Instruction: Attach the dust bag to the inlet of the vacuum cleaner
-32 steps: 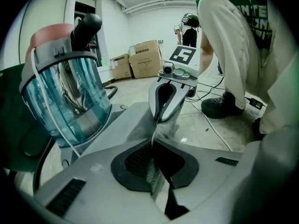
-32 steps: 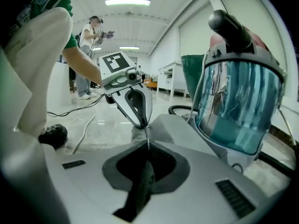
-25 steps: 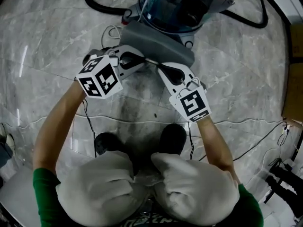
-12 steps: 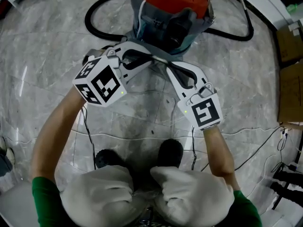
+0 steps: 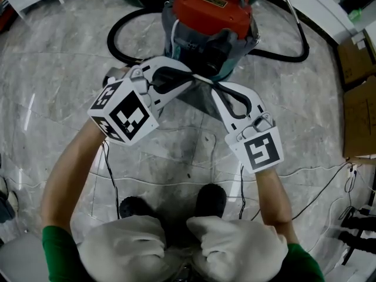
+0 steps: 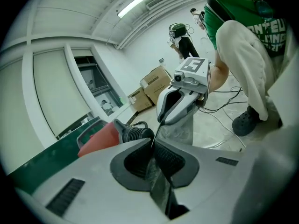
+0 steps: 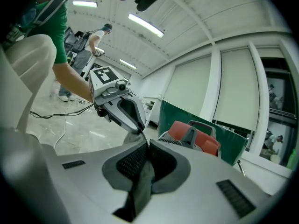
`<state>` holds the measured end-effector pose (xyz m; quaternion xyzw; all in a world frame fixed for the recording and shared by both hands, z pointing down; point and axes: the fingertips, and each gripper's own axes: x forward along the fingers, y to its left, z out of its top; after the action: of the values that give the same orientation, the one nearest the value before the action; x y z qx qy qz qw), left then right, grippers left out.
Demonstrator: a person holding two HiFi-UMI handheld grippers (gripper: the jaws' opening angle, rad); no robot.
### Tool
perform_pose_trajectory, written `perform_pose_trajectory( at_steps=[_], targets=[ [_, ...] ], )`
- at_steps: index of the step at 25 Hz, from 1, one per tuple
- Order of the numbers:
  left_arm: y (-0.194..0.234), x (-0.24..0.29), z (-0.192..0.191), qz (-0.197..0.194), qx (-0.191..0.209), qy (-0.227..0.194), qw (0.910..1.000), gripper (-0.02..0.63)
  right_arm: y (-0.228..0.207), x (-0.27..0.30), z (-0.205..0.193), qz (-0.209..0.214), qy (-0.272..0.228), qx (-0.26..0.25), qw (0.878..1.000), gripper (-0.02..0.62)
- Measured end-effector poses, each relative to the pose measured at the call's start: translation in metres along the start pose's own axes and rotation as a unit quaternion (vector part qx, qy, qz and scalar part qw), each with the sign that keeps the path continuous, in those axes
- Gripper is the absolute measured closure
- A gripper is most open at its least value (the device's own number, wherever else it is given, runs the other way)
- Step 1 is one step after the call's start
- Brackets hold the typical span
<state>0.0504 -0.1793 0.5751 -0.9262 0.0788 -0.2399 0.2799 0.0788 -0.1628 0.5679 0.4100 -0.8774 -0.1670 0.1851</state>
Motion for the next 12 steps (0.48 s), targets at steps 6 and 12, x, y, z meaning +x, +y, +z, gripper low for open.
perform_pose_trajectory(
  at_steps=[6, 12],
  targets=[
    [0.008, -0.002, 0.008, 0.005, 0.006, -0.006, 1.0000, 0.583, -0.008, -0.001, 0.009, -0.011, -0.011, 0.008, 1.000, 0.574],
    [0.019, 0.000, 0.015, 0.013, 0.010, -0.012, 0.9998, 0.580, -0.020, -0.002, 0.014, -0.019, -0.017, 0.029, 0.999, 0.574]
  ],
)
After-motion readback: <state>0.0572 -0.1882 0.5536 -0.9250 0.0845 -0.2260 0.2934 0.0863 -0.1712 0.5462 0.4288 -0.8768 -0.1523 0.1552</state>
